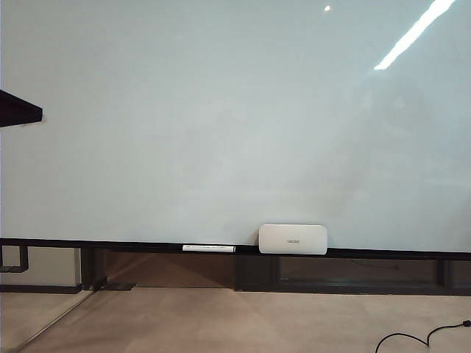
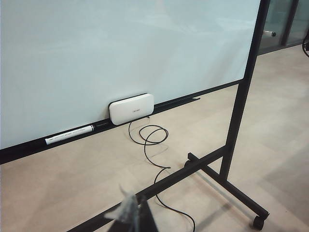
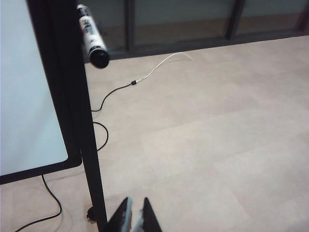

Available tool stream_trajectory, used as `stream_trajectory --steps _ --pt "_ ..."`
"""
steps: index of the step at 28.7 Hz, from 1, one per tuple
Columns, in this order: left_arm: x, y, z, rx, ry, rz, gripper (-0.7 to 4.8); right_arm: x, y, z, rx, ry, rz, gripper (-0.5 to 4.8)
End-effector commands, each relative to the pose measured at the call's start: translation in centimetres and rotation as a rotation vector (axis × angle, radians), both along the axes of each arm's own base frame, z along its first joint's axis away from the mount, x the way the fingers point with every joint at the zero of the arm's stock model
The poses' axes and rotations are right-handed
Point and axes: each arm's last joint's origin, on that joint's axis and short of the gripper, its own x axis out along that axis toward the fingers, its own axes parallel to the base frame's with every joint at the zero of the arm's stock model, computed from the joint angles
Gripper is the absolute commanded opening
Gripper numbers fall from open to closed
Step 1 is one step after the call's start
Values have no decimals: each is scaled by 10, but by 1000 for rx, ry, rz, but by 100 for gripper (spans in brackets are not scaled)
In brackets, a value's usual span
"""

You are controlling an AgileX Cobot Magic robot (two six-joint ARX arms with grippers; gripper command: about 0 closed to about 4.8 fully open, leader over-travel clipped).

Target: Reach to the right to find the marker pen, pick it up, and write the number 14 on the whiteboard.

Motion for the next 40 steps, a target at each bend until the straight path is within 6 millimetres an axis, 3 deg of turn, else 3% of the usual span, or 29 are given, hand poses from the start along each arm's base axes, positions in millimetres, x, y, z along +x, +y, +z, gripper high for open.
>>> stream_trajectory --steps 1,6,10,14,19,27,33,38,40 --pt "0 0 1 -13 -2 4 -6 6 -10 1 -18 -37 72 35" --pt "1 0 1 -9 6 25 -6 15 -22 -1 -61 -60 224 35" --pt "1 0 0 -6 13 29 -6 25 -40 -6 -92 -65 239 34" --pt "1 1 0 -6 14 56 -6 35 -51 -7 -96 -79 229 2" --pt "2 1 -1 -4 18 66 -6 45 -60 -26 -87 -82 280 4" --pt "1 1 -2 1 34 66 -6 51 -63 -46 -151 -137 352 121" --pt "1 1 -2 1 33 66 -6 57 -67 -33 -182 -179 353 249" --pt "2 1 -2 2 34 71 -6 68 -70 -18 -172 -226 352 258" --pt "1 1 -2 1 35 71 -6 72 -70 -14 -176 -235 353 305"
